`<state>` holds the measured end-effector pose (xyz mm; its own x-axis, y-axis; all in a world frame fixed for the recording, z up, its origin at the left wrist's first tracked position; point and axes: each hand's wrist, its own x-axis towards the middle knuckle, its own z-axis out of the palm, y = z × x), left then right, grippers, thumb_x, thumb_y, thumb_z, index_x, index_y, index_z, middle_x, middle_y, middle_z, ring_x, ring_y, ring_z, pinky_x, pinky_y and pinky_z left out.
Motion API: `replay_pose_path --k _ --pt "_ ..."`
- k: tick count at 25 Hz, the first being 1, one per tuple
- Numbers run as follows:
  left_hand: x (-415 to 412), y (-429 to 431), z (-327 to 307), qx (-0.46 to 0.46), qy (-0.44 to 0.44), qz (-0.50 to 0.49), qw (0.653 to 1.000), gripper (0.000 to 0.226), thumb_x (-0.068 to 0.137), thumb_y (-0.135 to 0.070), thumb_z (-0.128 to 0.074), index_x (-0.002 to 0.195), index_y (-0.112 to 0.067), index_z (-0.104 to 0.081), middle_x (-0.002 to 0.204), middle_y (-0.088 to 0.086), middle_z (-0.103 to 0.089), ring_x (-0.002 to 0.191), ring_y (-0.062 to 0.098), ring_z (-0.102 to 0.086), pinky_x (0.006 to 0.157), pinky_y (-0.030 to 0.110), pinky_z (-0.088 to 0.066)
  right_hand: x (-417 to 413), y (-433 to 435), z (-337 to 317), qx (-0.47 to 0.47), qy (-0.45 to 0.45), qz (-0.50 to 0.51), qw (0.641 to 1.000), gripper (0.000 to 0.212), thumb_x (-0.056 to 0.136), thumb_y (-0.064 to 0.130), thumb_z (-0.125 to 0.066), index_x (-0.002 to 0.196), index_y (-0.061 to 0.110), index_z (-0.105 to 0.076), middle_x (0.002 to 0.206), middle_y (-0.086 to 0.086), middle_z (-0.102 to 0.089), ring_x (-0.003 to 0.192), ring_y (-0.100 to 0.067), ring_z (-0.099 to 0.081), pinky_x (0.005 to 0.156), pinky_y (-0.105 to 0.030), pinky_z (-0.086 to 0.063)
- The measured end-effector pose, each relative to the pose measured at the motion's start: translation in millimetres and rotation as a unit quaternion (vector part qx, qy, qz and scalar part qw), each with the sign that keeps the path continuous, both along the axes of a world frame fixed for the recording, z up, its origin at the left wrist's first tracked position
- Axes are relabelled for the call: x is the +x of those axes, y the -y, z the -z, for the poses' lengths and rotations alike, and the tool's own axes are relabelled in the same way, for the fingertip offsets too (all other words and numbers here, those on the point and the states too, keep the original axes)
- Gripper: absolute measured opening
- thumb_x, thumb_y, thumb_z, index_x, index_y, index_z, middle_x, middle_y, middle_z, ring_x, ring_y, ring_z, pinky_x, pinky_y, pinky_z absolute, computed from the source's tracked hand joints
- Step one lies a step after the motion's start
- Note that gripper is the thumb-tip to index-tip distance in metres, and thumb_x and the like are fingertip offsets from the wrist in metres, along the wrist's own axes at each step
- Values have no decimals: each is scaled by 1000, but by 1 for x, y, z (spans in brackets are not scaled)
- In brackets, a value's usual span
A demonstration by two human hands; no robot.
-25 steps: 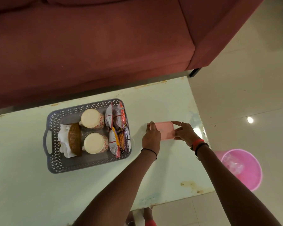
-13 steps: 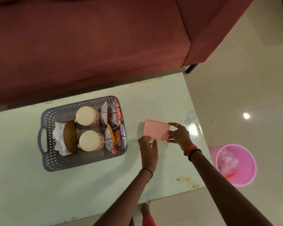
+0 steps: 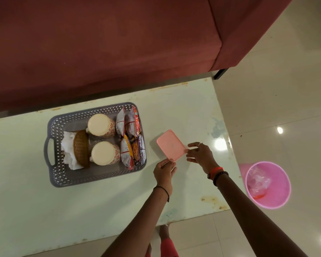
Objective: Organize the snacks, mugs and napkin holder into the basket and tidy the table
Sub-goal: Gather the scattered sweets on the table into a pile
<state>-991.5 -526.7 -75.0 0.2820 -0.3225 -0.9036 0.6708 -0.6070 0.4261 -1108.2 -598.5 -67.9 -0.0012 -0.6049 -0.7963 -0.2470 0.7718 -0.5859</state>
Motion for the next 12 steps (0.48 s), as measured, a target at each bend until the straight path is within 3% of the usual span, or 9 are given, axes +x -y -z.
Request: replay_pose_path --k 2,4,7,12 --pt "4 2 1 5 8 -8 1000 29 88 1 -57 116 9 -56 89 13 -63 77 16 -61 92 37 -50 5 2 3 -13 -7 2 1000 18 86 0 -62 103 -5 -63 87 -17 -63 81 -24 -61 84 -37 -57" --pt "7 4 2 8 15 -19 1000 29 88 1 -57 116 10 -57 82 8 -62 74 15 -60 91 36 -50 10 3 6 -23 -13 4 1000 12 85 -4 -62 96 -9 -64 90 -19 -63 80 -24 -61 76 -29 -60" --pt "11 5 -1 4 10 -41 999 29 89 -4 -58 116 7 -58 86 7 -62 79 14 -60 86 33 -52 16 2 9 -16 1 43 999 10 84 -6 -64 93 -6 -64 92 -21 -64 76 -25 -64 69 -21 -60" --pt "15 13 -4 -11 -15 -92 996 34 91 -12 -58 121 2 -56 110 11 -59 105 19 -55 97 33 -47 36 3 12 -20 10 63 998 25 86 -4 -61 110 1 -64 90 -23 -66 76 -28 -66 83 -33 -59"
